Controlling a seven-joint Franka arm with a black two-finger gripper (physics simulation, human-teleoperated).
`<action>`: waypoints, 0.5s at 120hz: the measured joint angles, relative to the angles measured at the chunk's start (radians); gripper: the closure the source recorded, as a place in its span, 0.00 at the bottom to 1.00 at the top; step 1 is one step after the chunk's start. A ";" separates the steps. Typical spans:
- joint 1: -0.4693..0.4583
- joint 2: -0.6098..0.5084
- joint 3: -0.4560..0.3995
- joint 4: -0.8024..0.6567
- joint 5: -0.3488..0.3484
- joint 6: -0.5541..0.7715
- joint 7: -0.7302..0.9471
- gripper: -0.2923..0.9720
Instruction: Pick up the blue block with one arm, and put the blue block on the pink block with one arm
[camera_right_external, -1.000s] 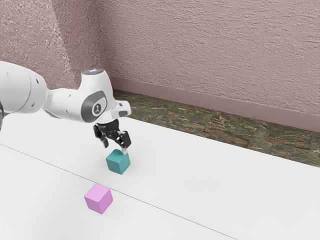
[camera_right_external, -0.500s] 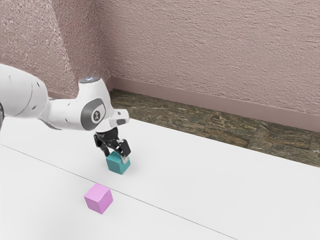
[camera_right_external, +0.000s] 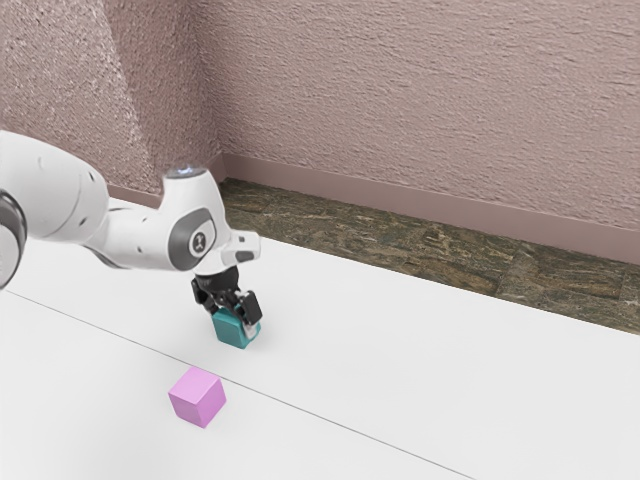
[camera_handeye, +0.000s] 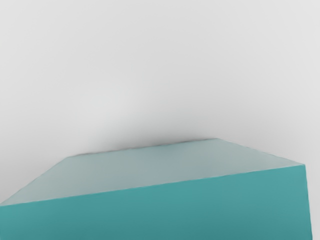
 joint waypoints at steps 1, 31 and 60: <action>0.000 0.001 0.000 0.000 0.000 0.000 0.001 0.23; -0.002 0.000 0.001 0.003 0.003 0.002 0.014 0.37; -0.002 -0.209 0.001 -0.111 0.017 -0.007 0.002 0.51</action>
